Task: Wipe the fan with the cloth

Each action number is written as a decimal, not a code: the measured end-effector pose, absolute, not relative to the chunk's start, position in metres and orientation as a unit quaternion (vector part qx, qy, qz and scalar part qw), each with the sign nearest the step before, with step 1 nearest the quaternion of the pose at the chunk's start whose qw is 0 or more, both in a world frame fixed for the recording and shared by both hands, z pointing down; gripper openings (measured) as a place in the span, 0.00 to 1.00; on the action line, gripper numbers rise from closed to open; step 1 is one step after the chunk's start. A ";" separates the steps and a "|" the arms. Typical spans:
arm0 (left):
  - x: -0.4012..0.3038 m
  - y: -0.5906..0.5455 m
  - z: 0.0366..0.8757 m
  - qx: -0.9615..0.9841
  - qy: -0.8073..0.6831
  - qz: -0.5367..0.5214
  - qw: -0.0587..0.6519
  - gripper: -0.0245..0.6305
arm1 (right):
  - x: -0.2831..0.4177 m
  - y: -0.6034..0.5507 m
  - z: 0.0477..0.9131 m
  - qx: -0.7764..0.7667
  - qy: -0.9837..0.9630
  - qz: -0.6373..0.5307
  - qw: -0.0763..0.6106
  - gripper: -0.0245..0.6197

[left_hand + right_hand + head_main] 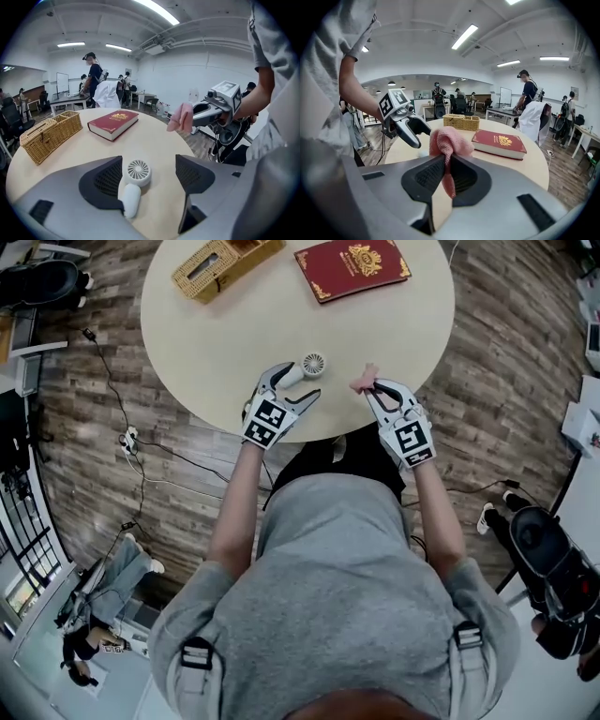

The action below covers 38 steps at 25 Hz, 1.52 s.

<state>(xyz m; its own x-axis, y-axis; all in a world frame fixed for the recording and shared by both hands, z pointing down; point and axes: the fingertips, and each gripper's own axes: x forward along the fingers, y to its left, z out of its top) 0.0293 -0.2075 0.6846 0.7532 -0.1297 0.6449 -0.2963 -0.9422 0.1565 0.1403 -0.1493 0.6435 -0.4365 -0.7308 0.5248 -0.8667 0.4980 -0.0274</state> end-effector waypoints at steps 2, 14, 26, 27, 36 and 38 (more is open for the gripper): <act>0.036 -0.211 0.694 0.927 -0.115 0.331 0.133 0.58 | 0.142 -0.153 0.647 0.474 -0.836 0.149 0.232 0.10; 0.053 -0.221 0.769 0.898 -0.084 0.423 0.087 0.63 | 0.156 -0.161 0.655 0.456 -0.841 0.159 0.245 0.10; 0.066 -0.224 0.807 0.887 -0.061 0.448 0.097 0.63 | 0.147 -0.176 0.663 0.431 -0.852 0.170 0.242 0.10; 0.066 -0.224 0.807 0.889 -0.062 0.444 0.095 0.63 | 0.146 -0.176 0.664 0.429 -0.853 0.171 0.243 0.10; 0.064 -0.227 0.806 0.897 -0.075 0.428 0.084 0.62 | 0.144 -0.172 0.666 0.424 -0.853 0.177 0.246 0.10; 0.064 -0.227 0.807 0.896 -0.078 0.428 0.087 0.62 | 0.143 -0.172 0.666 0.423 -0.854 0.176 0.247 0.10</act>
<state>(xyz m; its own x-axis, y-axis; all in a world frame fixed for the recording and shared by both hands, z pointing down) 0.0639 -0.2273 0.8067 0.6219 -0.0653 0.7804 -0.2143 -0.9727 0.0894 0.1429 -0.1716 0.6657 -0.5202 -0.6354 0.5707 -0.8094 0.5800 -0.0920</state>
